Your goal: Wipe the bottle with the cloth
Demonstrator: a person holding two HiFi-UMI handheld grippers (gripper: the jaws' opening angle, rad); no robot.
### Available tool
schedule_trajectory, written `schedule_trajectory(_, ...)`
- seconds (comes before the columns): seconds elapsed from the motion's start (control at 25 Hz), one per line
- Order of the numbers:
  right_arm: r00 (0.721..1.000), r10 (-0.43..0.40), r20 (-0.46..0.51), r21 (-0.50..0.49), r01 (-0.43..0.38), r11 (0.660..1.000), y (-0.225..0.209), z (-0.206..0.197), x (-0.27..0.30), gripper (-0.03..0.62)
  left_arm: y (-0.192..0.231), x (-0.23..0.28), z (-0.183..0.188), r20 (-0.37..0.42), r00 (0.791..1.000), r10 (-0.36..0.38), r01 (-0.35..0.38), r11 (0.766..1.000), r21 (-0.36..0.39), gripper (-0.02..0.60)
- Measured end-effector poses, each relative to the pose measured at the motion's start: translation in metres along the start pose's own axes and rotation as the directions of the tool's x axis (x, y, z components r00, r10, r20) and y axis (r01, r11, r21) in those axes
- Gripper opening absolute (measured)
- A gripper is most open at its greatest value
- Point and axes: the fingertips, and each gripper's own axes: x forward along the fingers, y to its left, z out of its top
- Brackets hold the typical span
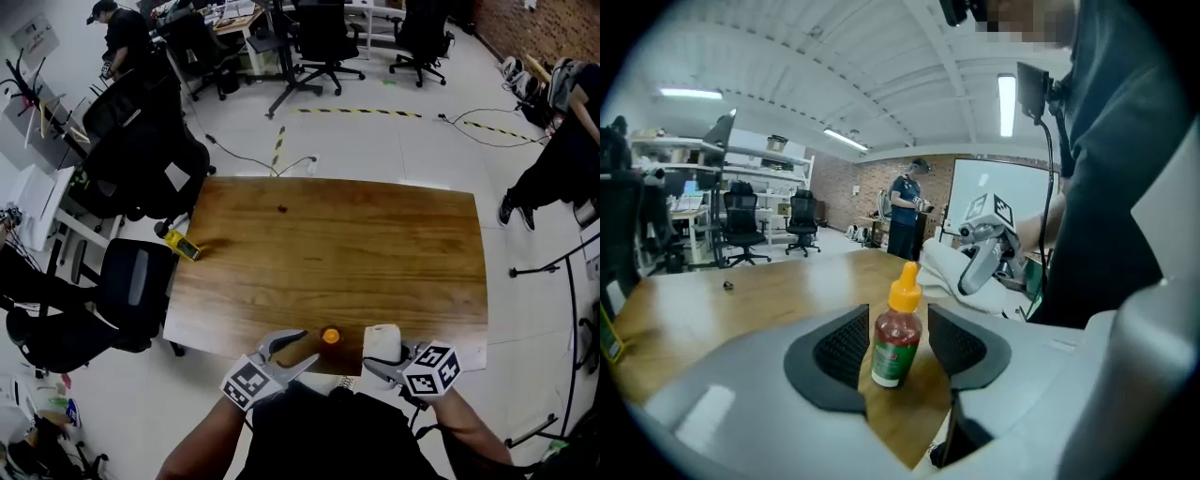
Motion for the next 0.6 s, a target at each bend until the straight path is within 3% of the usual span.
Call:
schedule_trajectory(0.12,0.998,-0.020,0.062,-0.002,0.020,1.000,0.008,0.002,0.004,0.114,0.016,-0.029,-0.010,-0.022,0.994,0.111,-0.113,0.987,-0.116,0.172)
schedule_trajectory(0.2,0.991,-0.056,0.123,0.035,0.052,0.998,0.010,0.003,0.004,0.112,0.032,-0.044,-0.018,-0.067,0.975,0.212,-0.222,0.942,-0.252,0.041)
schedule_trajectory(0.28,0.975,-0.076,0.208,0.099,0.056,0.993,0.019,0.008,-0.001,0.114,0.036,-0.059,-0.020,-0.067,0.967,0.245,-0.251,0.879,-0.406,0.015)
schedule_trajectory(0.36,0.950,-0.079,0.302,0.143,0.037,0.989,0.037,0.014,-0.009,0.112,0.027,-0.074,-0.014,-0.019,0.973,0.228,-0.207,0.843,-0.496,0.015)
schedule_trajectory(0.4,0.934,-0.085,0.348,0.154,0.032,0.988,0.048,0.016,-0.014,0.110,0.020,-0.081,-0.010,-0.003,0.977,0.215,-0.188,0.845,-0.500,0.015)
schedule_trajectory(0.52,0.878,-0.140,0.457,0.190,0.057,0.980,0.079,0.013,-0.027,0.109,-0.007,-0.106,-0.008,-0.007,0.983,0.185,-0.171,0.893,-0.415,0.015)
schedule_trajectory(0.6,0.858,-0.179,0.482,0.213,0.084,0.973,0.100,0.002,-0.029,0.109,-0.024,-0.124,-0.009,0.006,0.985,0.171,-0.157,0.913,-0.376,0.017)
